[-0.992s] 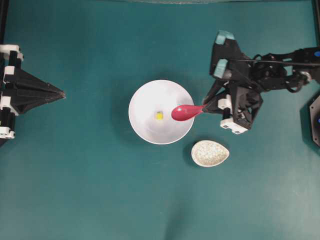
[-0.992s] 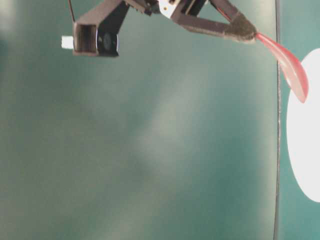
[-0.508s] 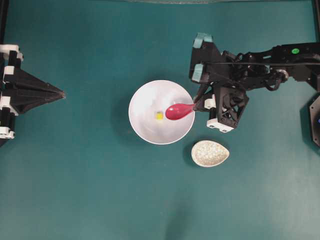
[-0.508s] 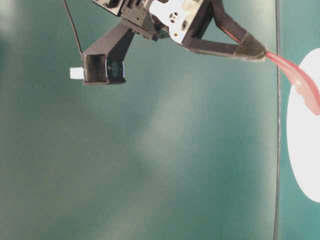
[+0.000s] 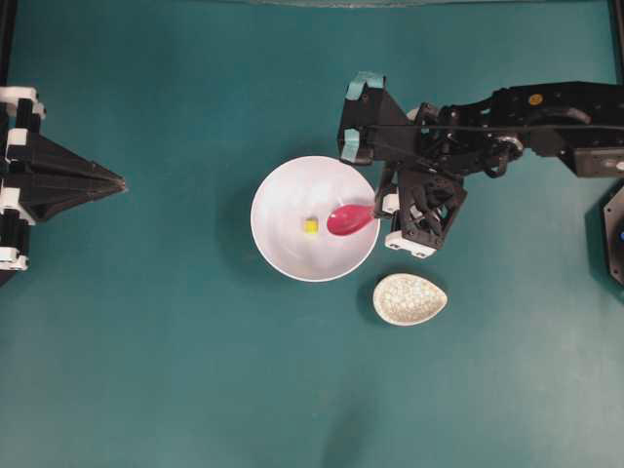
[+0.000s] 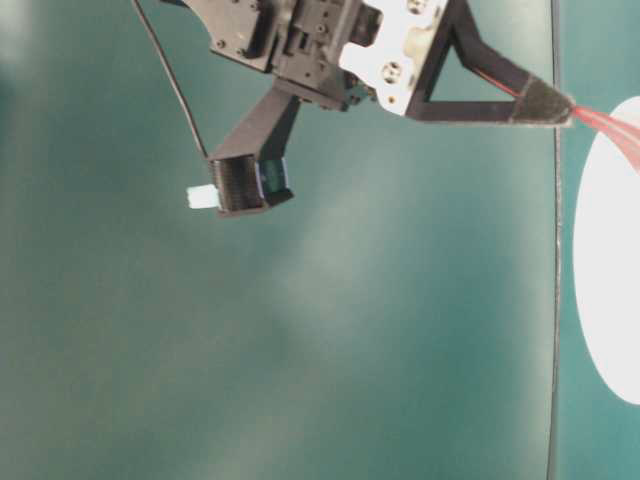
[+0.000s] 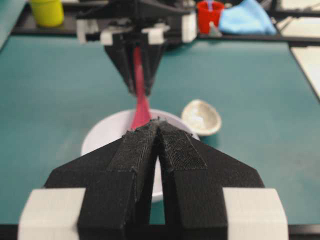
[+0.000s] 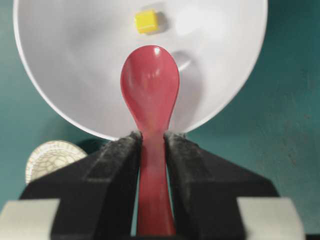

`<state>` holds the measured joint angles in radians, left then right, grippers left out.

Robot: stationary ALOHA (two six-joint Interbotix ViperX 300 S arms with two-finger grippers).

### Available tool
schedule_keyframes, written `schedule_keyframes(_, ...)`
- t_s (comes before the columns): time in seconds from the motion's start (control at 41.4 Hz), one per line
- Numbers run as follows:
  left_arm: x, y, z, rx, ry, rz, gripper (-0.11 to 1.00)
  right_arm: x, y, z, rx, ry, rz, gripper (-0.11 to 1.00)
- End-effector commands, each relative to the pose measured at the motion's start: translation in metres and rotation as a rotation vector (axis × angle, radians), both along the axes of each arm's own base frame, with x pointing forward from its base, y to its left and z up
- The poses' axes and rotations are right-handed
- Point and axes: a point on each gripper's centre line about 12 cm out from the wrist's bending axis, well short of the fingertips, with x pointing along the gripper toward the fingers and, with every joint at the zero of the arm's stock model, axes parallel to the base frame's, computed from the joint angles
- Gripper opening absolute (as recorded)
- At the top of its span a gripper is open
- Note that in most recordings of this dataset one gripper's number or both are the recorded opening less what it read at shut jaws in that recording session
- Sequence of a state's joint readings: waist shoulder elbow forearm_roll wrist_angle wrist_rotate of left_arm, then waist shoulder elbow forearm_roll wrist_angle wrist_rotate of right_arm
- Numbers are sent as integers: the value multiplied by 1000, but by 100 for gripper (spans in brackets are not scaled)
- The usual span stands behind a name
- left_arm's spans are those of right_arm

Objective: Scoop the yellow hexagonal prism block from the bowl with a spoon using the right arm.

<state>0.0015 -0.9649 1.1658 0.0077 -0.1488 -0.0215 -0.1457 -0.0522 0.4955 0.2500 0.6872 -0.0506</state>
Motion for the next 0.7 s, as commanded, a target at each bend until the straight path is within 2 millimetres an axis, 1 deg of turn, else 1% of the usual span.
schedule_keyframes(0.0, 2, 0, 9, 2, -23, -2, 1, 6, -2, 11, -13, -33, -4, 24)
schedule_keyframes(0.145, 2, 0, 9, 3, -21, -2, 1, 7, -3, 4, -10, -14, -4, 24)
schedule_keyframes(0.677, 2, 0, 9, 5, -21, -2, 1, 18, -4, -7, -11, 6, 3, 24)
